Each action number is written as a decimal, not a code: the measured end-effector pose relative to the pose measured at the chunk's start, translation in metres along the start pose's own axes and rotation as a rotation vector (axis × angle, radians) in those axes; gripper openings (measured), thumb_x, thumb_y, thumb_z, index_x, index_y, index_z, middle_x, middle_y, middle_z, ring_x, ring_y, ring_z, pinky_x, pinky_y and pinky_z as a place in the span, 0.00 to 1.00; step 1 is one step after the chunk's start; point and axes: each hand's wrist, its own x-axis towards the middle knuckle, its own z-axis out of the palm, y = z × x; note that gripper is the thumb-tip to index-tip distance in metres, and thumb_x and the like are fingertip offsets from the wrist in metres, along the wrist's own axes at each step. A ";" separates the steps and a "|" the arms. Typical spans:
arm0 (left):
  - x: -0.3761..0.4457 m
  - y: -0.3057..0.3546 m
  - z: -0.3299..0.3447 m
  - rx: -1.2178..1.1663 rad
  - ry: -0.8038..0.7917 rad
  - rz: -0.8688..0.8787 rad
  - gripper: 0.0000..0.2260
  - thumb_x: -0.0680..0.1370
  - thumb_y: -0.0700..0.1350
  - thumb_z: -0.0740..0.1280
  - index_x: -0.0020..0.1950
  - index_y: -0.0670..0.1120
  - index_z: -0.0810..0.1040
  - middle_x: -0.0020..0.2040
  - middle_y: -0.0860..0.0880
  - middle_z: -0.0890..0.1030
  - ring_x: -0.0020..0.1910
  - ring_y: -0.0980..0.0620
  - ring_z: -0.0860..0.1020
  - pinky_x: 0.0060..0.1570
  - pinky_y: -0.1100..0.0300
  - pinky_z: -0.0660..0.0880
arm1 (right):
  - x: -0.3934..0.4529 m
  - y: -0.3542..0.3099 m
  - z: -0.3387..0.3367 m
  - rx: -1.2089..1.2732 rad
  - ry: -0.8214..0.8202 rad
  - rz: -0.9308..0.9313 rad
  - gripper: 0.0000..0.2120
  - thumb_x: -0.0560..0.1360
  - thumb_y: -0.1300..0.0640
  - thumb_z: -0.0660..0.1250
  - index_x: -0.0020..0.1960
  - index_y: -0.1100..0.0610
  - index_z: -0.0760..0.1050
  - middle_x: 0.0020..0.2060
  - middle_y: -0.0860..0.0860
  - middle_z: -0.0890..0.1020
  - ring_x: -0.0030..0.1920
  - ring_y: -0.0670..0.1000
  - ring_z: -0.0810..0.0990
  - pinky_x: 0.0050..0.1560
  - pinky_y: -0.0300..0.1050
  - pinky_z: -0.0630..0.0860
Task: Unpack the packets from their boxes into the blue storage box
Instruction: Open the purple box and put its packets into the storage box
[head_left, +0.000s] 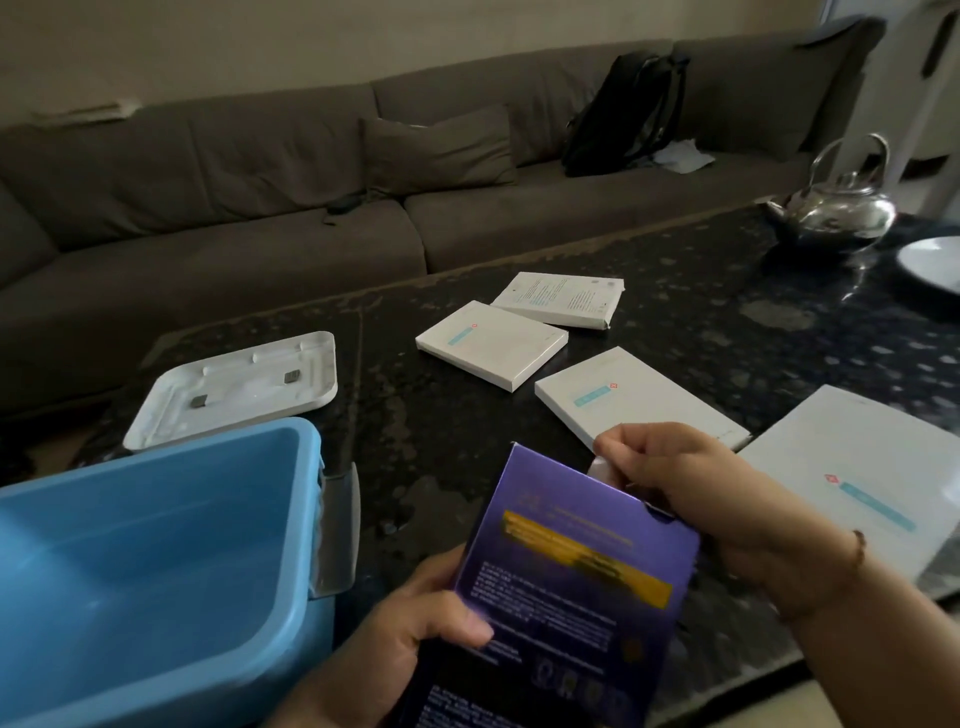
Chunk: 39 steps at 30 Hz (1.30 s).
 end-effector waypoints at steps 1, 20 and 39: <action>0.000 0.000 -0.001 -0.019 0.001 0.001 0.29 0.53 0.36 0.72 0.55 0.42 0.85 0.45 0.36 0.82 0.45 0.40 0.80 0.54 0.47 0.72 | -0.001 0.000 -0.001 0.082 -0.044 0.046 0.18 0.83 0.57 0.57 0.38 0.58 0.79 0.31 0.54 0.80 0.28 0.46 0.76 0.29 0.37 0.70; 0.001 -0.003 -0.003 -0.226 0.156 0.053 0.35 0.44 0.34 0.79 0.53 0.38 0.85 0.44 0.35 0.82 0.42 0.37 0.82 0.55 0.42 0.73 | -0.016 -0.002 0.002 -0.089 0.233 -0.389 0.10 0.64 0.50 0.72 0.37 0.58 0.82 0.33 0.52 0.85 0.32 0.46 0.81 0.31 0.35 0.75; 0.020 0.002 0.015 0.094 0.491 0.608 0.25 0.48 0.43 0.73 0.46 0.46 0.85 0.39 0.42 0.84 0.38 0.45 0.81 0.43 0.53 0.76 | -0.022 -0.008 0.031 -0.093 0.480 -0.603 0.14 0.65 0.38 0.69 0.46 0.44 0.80 0.39 0.46 0.84 0.34 0.46 0.78 0.30 0.35 0.74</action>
